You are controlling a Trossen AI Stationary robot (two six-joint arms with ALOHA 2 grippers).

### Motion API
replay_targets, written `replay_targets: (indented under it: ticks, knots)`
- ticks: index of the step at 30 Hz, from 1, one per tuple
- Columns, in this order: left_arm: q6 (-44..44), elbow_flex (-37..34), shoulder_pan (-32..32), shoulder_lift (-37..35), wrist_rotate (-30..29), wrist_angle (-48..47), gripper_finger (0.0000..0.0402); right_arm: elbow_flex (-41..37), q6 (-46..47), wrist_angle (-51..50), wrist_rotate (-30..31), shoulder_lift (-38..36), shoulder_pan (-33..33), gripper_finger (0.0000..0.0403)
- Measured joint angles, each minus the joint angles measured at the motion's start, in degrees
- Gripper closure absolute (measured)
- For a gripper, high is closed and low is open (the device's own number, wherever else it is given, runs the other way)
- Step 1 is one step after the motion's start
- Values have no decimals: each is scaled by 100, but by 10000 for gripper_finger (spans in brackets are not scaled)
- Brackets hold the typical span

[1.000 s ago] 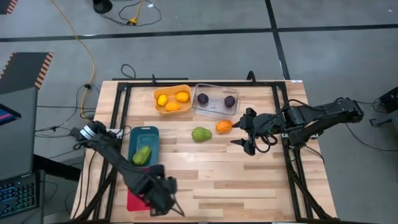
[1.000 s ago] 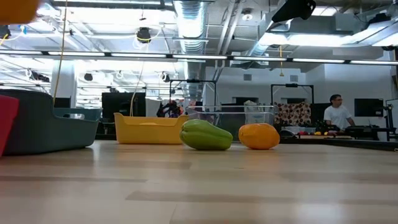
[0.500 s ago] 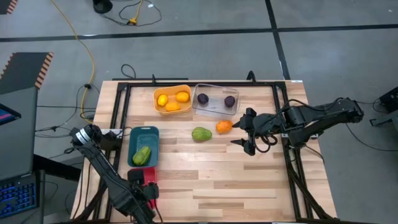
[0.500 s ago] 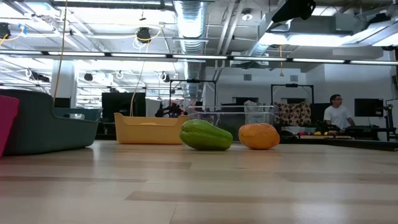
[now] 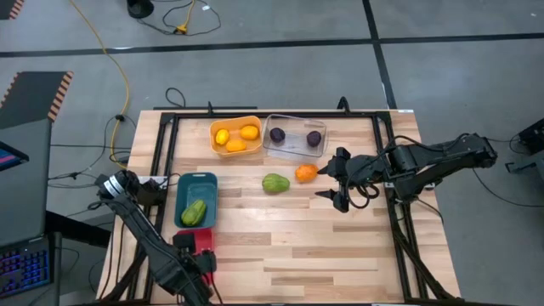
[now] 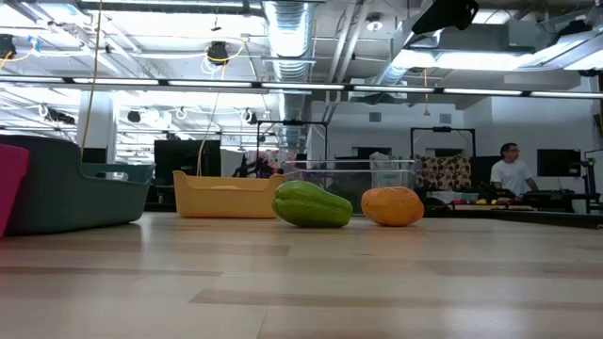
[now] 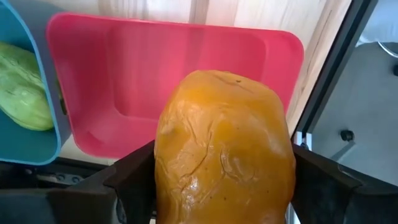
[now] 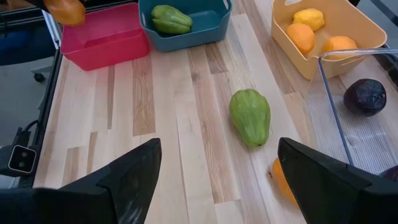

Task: Sort produce into baskets
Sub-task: Put the bottom orange potato into the red bin, then put the green chayote into the blue bin

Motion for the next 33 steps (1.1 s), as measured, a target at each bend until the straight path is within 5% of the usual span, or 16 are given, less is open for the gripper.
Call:
replay_targets:
  ticks: [18,33]
  knots:
    - [-156,0,20,2,-140,26,117,0,0,-1,-1,1,0,54]
    - [-392,0,28,2,-130,87,36,2,-76,259,0,213,0,54]
